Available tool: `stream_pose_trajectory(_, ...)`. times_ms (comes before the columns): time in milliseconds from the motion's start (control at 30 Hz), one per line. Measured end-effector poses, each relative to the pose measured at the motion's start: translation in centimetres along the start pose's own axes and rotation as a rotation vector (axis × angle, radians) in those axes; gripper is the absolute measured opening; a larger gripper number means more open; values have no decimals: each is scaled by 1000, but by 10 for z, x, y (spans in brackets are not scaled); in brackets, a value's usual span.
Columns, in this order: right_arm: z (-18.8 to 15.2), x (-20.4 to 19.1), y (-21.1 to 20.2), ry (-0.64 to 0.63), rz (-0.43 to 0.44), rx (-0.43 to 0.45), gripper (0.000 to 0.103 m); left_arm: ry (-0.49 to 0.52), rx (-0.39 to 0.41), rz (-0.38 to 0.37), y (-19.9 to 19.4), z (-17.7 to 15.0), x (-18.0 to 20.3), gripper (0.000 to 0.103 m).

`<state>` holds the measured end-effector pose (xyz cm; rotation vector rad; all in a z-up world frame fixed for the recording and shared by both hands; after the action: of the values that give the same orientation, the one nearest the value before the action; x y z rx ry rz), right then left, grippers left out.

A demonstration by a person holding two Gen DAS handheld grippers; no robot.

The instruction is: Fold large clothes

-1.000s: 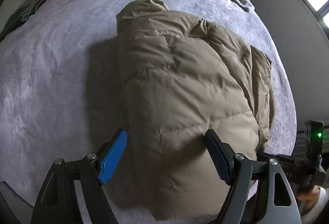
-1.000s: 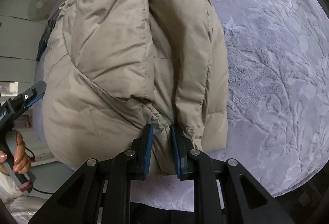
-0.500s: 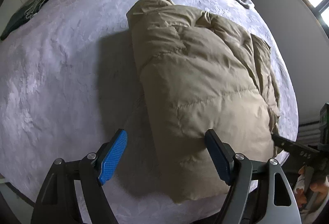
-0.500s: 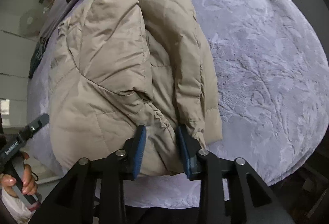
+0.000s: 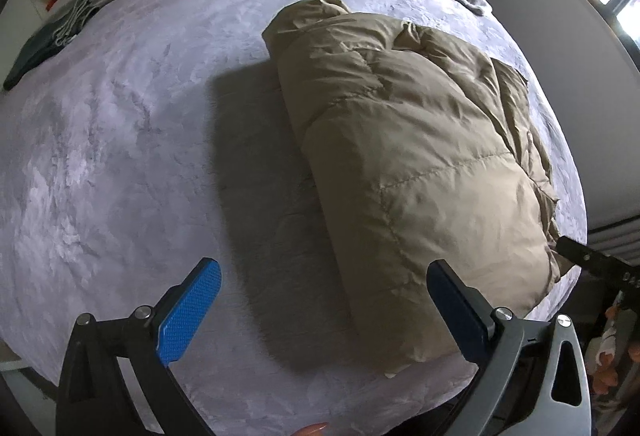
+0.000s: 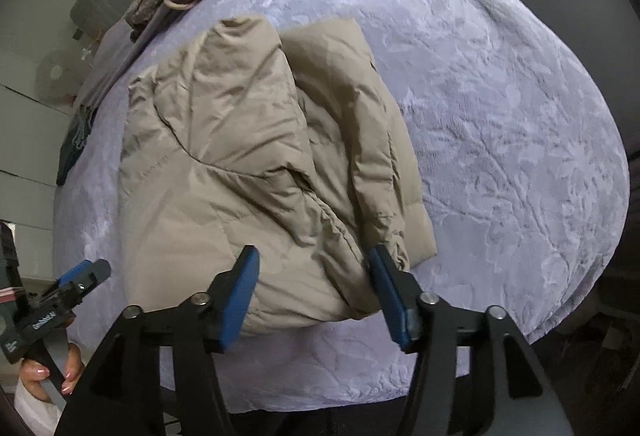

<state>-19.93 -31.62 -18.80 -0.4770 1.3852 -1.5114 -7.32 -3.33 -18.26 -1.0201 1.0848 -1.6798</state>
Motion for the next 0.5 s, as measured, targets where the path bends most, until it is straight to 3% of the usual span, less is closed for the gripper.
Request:
stream_pose_trajectory(100,13,-3,-2,-14,5,10,71,-17,-4,-4,2,3,-2,103)
stream_pose_trajectory(233,32,-3,-2,-38,21,6,72,-63,-9,2,9,14,-8,103)
stream_pose_trajectory(300,43,-3,3,-57,35,-14,82,-108,-19,1,13,21,-11,103)
stream_pose_trajectory(500,77,8,22,-82,75,-73,82,-199,-43,-54,31,40,-6,103)
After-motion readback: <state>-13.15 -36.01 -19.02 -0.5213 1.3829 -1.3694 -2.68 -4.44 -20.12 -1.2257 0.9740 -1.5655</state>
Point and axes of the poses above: each gripper's, at about its wrist camera, not at the fingertips, and y roughly the way its jaws point, x to its right, z to its top, the point moved 8 cm from there along y, roughly the way its jaws point, and after that the axes turned 1 degree about -y, right-handed, at the moved point
